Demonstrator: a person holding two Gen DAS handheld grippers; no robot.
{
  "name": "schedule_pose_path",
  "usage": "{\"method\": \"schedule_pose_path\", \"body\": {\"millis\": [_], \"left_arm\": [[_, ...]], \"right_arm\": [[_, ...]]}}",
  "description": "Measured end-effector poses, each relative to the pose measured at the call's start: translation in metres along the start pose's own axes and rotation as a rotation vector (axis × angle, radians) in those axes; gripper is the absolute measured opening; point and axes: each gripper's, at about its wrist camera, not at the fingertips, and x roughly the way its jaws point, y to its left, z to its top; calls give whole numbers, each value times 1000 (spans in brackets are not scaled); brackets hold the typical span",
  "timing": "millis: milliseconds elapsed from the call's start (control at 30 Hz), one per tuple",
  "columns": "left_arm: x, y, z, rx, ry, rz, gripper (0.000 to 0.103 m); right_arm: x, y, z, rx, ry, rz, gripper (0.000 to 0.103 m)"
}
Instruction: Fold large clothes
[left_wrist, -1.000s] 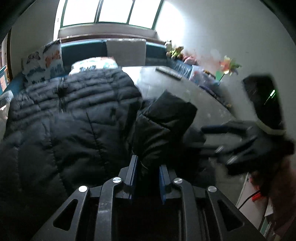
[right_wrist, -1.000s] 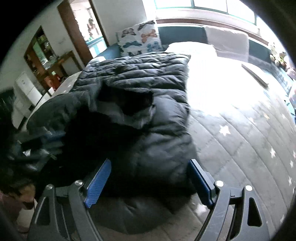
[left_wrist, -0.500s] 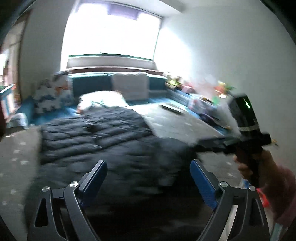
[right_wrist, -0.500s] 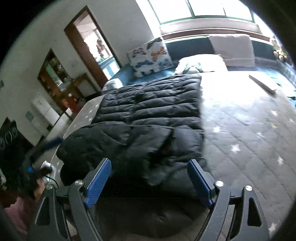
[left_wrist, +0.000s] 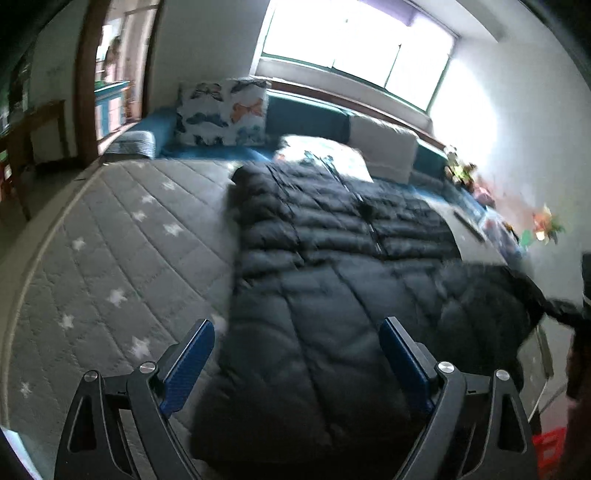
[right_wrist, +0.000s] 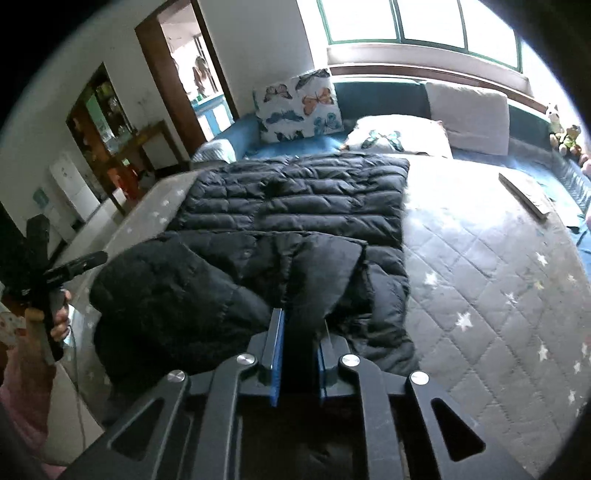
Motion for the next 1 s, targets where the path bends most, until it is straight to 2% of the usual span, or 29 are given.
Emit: {"method": "schedule_pose_path", "body": {"millis": [67, 133, 233, 300, 367, 500, 567, 633, 767, 867, 1000], "left_arm": [[13, -7, -17, 32, 21, 15, 96], [24, -13, -31, 75, 26, 32, 96], [25, -23, -44, 133, 26, 69, 96], [27, -25, -44, 155, 31, 87, 96], [23, -24, -41, 150, 35, 85, 96], [-14, -26, -25, 116, -1, 56, 96], [-27, -33, -17, 128, -31, 26, 96], [-40, -47, -11, 171, -67, 3, 96], [-49, -74, 0, 247, -72, -31, 96], [-26, -84, 10, 264, -15, -67, 96], [7, -93, 8, 259, 78, -122, 96]], "right_arm": [[23, -12, -12, 23, 63, -34, 16], [48, -25, -26, 76, 122, -1, 16], [55, -36, -32, 129, 128, 41, 16], [45, -37, -27, 123, 126, 28, 16], [30, -35, -22, 102, 121, -4, 23], [-13, -15, -7, 15, 33, -109, 34], [-30, -3, 4, -22, -27, -123, 63], [-37, 12, 16, -55, -79, -90, 71], [-17, 49, 35, -149, -89, -4, 71], [17, 68, 45, -187, -53, 40, 71], [61, 69, 44, -185, 18, 46, 71]]}}
